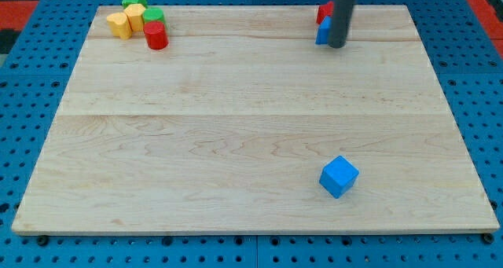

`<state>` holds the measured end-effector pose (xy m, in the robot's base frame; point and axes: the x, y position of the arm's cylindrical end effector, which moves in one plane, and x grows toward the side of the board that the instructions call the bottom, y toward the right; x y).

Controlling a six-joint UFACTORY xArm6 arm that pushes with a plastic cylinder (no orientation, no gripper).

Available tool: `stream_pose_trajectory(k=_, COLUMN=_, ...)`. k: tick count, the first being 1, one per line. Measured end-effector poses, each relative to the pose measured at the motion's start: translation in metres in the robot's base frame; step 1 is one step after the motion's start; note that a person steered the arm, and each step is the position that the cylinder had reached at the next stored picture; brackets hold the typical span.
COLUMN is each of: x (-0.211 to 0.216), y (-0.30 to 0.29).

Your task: Move the blue cube towards the center of the board

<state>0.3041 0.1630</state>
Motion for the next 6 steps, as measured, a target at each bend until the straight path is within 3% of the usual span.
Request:
stream_pose_trajectory(k=2, x=0.153, y=0.081)
stream_pose_trajectory(k=4, x=0.292, y=0.067)
stream_pose_trajectory(k=5, x=0.314, y=0.028)
stream_pose_trajectory(k=6, x=0.288, y=-0.042)
